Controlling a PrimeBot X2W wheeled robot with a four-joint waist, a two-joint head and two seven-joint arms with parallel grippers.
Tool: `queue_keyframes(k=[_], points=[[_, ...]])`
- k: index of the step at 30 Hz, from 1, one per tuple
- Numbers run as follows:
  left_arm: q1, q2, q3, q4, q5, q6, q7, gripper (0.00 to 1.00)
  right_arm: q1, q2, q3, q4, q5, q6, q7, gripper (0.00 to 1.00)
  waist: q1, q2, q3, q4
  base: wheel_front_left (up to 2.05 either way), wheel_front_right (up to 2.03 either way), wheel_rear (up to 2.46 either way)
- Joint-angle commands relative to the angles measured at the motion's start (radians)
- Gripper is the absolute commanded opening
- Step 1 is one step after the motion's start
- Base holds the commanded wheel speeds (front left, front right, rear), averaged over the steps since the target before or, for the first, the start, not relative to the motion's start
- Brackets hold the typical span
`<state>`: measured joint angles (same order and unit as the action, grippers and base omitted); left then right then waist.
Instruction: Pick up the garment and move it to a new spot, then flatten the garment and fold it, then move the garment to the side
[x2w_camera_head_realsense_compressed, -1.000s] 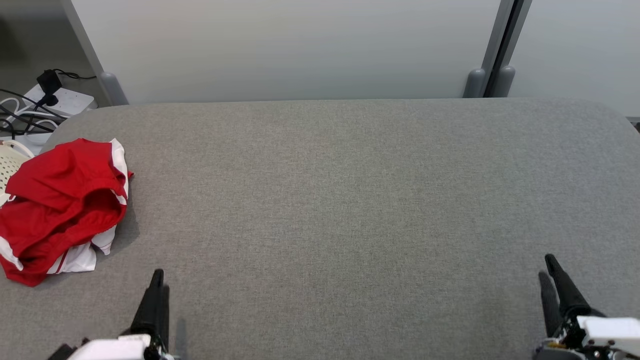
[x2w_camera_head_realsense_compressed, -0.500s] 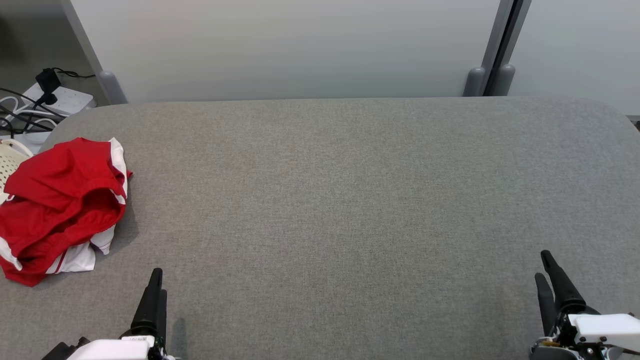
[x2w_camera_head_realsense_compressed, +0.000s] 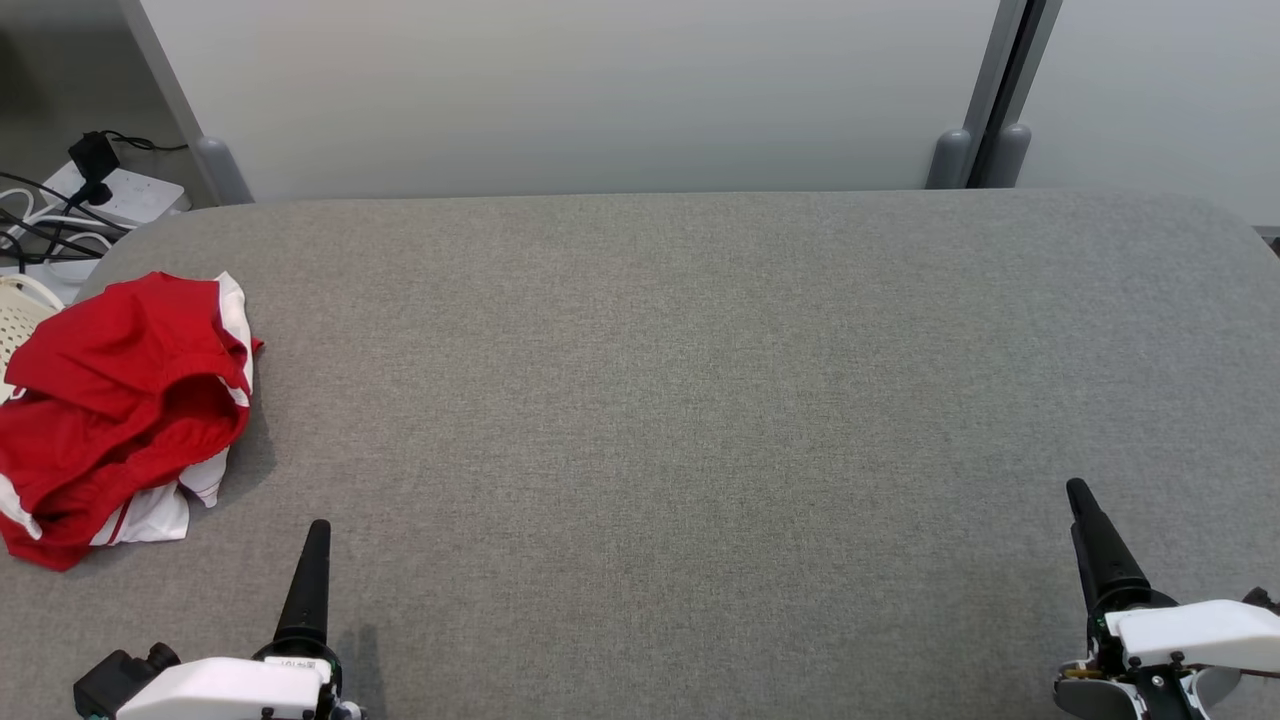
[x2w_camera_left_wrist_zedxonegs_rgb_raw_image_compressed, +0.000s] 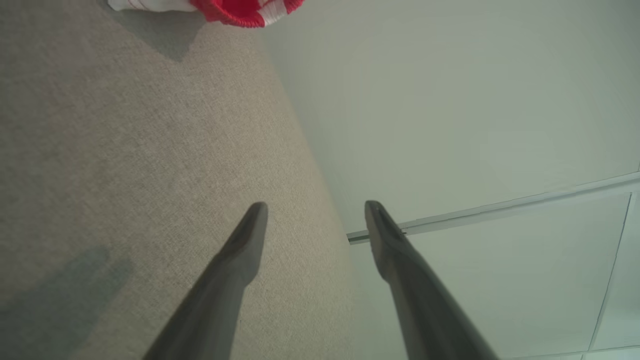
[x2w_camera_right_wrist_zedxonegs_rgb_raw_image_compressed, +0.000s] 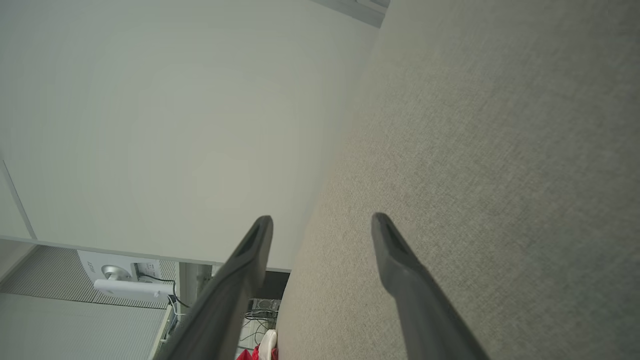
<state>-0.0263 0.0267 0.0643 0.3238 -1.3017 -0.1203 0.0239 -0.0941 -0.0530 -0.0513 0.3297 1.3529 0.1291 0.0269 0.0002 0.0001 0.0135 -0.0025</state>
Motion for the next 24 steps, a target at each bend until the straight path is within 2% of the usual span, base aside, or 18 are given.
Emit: queue_keyframes(k=[1,24], points=[[-0.054,0.018,0.006,-0.03,0.038,-0.004,-0.012,1.0,-0.047,-0.021,0.012,-0.028,-0.036,0.0,-0.014,1.0,-0.0002,-0.0001,0.0,0.0,0.0,0.0,0.0],[-0.079,0.019,0.019,-0.027,0.344,-0.005,-0.076,1.0,-0.083,-0.033,0.07,-0.005,-0.336,0.001,-0.079,1.0,-0.0002,-0.0001,0.004,-0.003,0.0,0.0,0.0]])
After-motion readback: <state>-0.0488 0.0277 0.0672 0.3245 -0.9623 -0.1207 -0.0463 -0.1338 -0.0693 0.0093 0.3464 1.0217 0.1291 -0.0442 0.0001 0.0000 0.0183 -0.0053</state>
